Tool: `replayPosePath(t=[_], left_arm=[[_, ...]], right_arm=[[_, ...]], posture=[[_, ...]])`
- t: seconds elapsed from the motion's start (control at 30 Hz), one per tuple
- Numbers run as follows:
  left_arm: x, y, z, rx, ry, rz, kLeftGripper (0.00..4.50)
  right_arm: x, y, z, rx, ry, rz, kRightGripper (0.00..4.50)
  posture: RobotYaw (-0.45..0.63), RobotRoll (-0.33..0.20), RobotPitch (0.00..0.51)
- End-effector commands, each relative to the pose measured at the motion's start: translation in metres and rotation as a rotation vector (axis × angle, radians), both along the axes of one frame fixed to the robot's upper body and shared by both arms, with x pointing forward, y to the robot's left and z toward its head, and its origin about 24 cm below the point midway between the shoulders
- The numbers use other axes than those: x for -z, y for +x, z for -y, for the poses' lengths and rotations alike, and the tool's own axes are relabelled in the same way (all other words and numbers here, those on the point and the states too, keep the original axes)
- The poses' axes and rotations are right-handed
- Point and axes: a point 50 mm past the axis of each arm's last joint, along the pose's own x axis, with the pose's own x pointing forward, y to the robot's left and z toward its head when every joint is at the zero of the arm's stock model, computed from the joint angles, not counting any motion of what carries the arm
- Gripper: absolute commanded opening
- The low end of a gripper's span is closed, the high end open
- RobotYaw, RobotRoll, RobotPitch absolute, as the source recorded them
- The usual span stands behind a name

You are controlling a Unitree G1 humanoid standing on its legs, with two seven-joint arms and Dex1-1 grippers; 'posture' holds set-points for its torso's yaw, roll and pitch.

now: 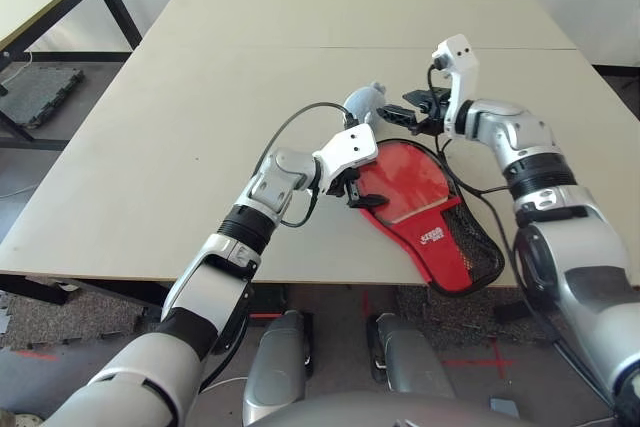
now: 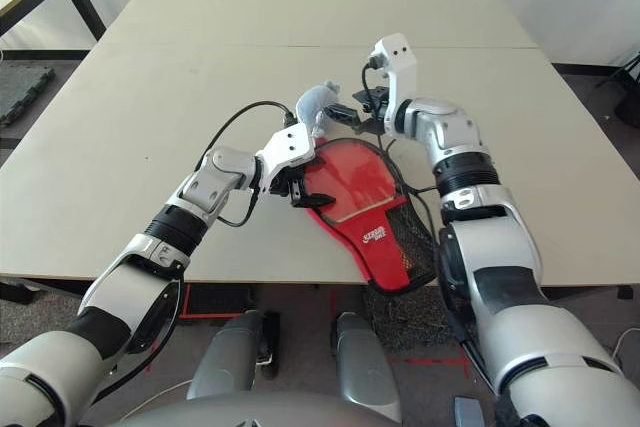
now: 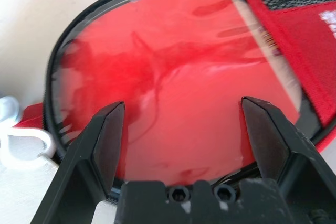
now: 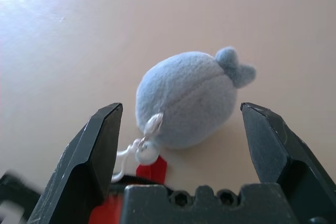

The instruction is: Store the ping-pong paddle in its case and zip it.

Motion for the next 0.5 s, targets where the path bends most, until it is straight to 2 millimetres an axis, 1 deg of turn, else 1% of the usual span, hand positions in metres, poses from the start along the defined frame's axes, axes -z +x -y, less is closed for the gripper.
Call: replayPosePath(t=[0.03, 0.27, 0.5], left_arm=[[0.014, -0.009, 0.001, 0.007, 0.037, -0.049, 4.45], [0.013, -0.014, 0.003, 0.002, 0.022, -0.059, 4.45], [0.013, -0.016, 0.004, 0.000, 0.020, -0.064, 4.45]], right_arm=[[0.003, 0.003, 0.000, 0.046, 0.032, -0.006, 4.50], [0.009, 0.007, -0.006, 0.133, 0.098, -0.033, 4.50], [0.015, 0.009, -0.015, 0.164, 0.123, -0.060, 4.50]], posture=[[0.08, 0.000, 0.158], [0.09, 0.000, 0.173], [0.10, 0.000, 0.174]])
